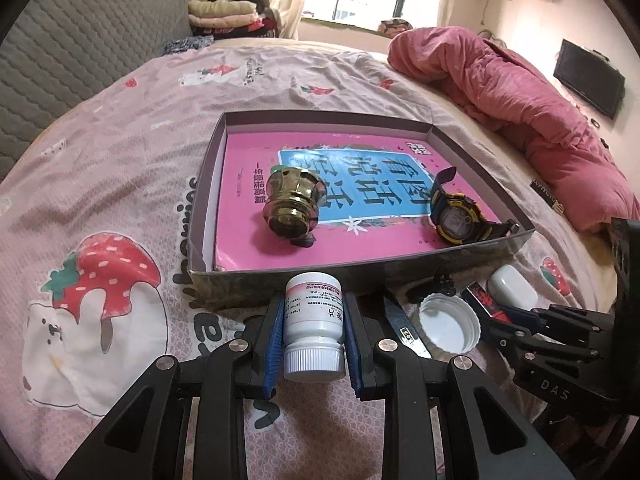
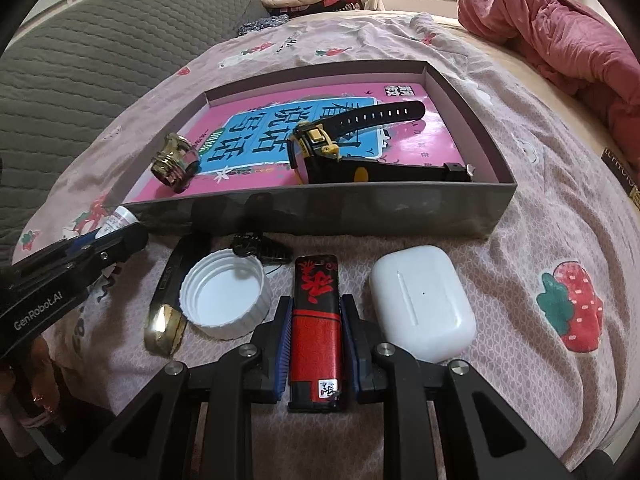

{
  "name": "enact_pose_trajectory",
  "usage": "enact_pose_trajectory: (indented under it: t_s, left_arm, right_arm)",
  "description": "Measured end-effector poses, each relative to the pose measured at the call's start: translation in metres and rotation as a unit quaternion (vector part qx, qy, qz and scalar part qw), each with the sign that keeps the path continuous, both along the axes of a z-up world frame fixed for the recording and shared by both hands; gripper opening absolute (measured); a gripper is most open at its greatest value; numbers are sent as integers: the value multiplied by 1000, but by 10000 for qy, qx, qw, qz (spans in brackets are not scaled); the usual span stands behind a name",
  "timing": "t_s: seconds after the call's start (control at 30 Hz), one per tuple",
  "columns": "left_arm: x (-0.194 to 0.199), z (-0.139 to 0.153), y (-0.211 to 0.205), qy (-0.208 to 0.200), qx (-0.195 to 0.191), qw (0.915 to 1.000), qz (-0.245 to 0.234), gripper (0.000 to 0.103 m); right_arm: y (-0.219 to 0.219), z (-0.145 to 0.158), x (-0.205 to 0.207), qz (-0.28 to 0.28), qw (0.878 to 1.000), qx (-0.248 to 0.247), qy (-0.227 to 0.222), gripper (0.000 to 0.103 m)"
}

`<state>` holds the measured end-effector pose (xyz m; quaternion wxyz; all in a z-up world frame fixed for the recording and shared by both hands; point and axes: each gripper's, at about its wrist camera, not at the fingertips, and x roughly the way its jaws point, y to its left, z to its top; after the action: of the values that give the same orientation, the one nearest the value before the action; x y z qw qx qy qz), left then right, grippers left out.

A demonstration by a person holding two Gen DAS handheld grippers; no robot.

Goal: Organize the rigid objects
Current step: 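Lift the pill bottle with the left tool while the right tool lifts the lighter over the box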

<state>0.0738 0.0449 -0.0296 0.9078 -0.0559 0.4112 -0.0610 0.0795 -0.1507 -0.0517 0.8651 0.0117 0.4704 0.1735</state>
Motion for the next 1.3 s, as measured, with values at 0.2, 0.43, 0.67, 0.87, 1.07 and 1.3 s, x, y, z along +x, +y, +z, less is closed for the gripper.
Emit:
enact_pose_trajectory:
  t_s: [0.2, 0.43, 0.67, 0.87, 1.07, 1.3]
  left_arm:
    - [-6, 6, 1, -165, 76, 9998, 35, 27]
    - [-10, 12, 2, -302, 110, 9995, 42, 27]
    - [-16, 16, -1, -374, 133, 9992, -28, 27]
    - [-17, 18, 0, -399, 133, 9991, -32, 27]
    - [-17, 19, -1, -443, 118, 9989, -39, 27]
    - [-9, 18, -5, -442, 37, 9990, -113, 27]
  right_arm:
    - [-2, 11, -7, 0, 9999, 51, -128, 23]
    - [-7, 27, -12, 4, 9994, 93, -347, 23]
    - [-10, 39, -16, -4, 9985, 164, -523, 23]
    - [-13, 49, -18, -24, 9972, 331, -673, 23]
    - [-16, 58, -16, -63, 9956, 358, -862, 23]
    - [-29, 64, -2, -344, 9935, 492, -966, 23]
